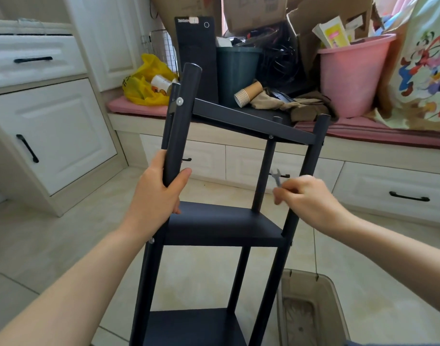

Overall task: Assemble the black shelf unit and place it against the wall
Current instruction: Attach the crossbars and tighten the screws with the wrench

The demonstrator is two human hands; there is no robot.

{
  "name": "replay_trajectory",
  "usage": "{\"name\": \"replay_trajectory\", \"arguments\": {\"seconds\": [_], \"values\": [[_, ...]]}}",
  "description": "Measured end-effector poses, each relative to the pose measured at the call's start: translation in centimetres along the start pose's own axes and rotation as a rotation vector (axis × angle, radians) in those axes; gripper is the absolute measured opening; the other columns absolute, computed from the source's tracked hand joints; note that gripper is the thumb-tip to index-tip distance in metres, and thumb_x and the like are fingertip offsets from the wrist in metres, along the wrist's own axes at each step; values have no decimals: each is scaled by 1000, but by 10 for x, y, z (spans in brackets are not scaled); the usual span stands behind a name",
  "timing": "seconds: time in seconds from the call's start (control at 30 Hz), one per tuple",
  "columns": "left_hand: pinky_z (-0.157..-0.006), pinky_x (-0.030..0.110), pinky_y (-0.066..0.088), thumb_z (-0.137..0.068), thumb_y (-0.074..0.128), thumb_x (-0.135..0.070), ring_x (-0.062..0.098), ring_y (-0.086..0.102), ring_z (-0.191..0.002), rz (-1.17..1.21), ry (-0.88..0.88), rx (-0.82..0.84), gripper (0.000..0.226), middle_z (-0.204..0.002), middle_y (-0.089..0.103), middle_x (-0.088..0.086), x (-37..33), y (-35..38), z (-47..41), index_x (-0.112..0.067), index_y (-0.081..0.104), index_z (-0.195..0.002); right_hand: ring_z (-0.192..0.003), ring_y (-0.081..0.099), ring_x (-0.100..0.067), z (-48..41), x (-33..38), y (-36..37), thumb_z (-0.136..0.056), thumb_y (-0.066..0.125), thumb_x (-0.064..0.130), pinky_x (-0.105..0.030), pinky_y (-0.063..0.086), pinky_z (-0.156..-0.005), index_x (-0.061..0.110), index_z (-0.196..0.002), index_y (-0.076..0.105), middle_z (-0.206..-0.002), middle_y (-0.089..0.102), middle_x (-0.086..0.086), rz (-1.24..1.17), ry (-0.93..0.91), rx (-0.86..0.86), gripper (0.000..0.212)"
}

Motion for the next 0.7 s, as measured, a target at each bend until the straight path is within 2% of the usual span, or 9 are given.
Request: {"name": "replay_trajectory", "arguments": {"seconds": [0.1, 0.23, 0.3, 0.37, 0.47, 0.57, 0.63, 0.7], "values": [[-48, 27, 52, -100, 59, -24, 16, 49, -43, 7, -15, -12, 14, -60, 46, 5, 6, -5, -2, -20, 50, -109, -81, 62, -14, 4, -22, -14, -99, 55, 26, -22, 44, -68, 16, -76, 74, -82, 70, 1, 31, 109, -12, 32], [-48, 29, 54, -100, 60, -25, 16, 49, -44, 10, -27, -26, 15, -61, 46, 8, 10, -8, -1, -20, 50, -110, -88, 55, -15, 1, -38, -24, -100, 54, 24, -30, 39, -77, 13, -78, 74, -90, 65, 1, -58, 214, -55, 31], [-48, 28, 53, -100, 60, -24, 16, 48, -44, 11, -27, -29, 16, -59, 45, 9, 9, -7, 0, -19, 50, -112, -93, 54, -17, -4, -41, -19, -98, 55, 25, -34, 46, -85, 12, -77, 73, -93, 62, 2, -156, 285, -10, 30], [-48, 28, 54, -100, 61, -23, 15, 47, -44, 8, -28, -22, 17, -60, 45, 10, 8, -6, 1, -20, 50, -113, -107, 52, -20, -7, -42, -11, -97, 58, 27, -43, 48, -93, 10, -78, 73, -105, 62, 1, -265, 352, 53, 30], [-50, 31, 56, -98, 63, -19, 13, 47, -44, -5, -48, -4, 20, -64, 45, 11, 10, -6, 0, -20, 50, -114, -116, 51, -22, -10, -39, -4, -96, 61, 29, -47, 46, -94, 12, -76, 73, -117, 63, -2, -329, 369, 99, 30], [-49, 28, 55, -99, 61, -16, 17, 49, -49, -20, -57, -25, 18, -71, 48, 15, 15, -9, 0, -23, 50, -111, -106, 57, -26, -11, -34, -3, -97, 59, 23, -49, 50, -95, 10, -72, 70, -101, 65, -7, -415, 337, 72, 30], [-46, 19, 50, -100, 58, -17, 23, 55, -59, -67, -66, -108, 15, -78, 53, 15, 19, -15, -1, -23, 49, -111, -99, 58, -27, -11, -27, -3, -98, 58, 19, -45, 51, -94, 8, -71, 68, -90, 63, -9, -465, 291, 37, 31], [-45, 20, 49, -101, 56, -18, 29, 60, -66, -117, -77, -195, 12, -82, 57, 9, 26, -22, -3, -19, 49, -110, -95, 59, -26, -9, -20, -3, -97, 59, 19, -41, 50, -91, 6, -69, 68, -84, 63, -8, -467, 218, 19, 32]]}}
Point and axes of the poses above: each hand's wrist, its own z-axis away from the middle knuckle, its own y-axis out of the palm, x = y × z, the point moved 6 cm from there along -z, towards the middle knuckle
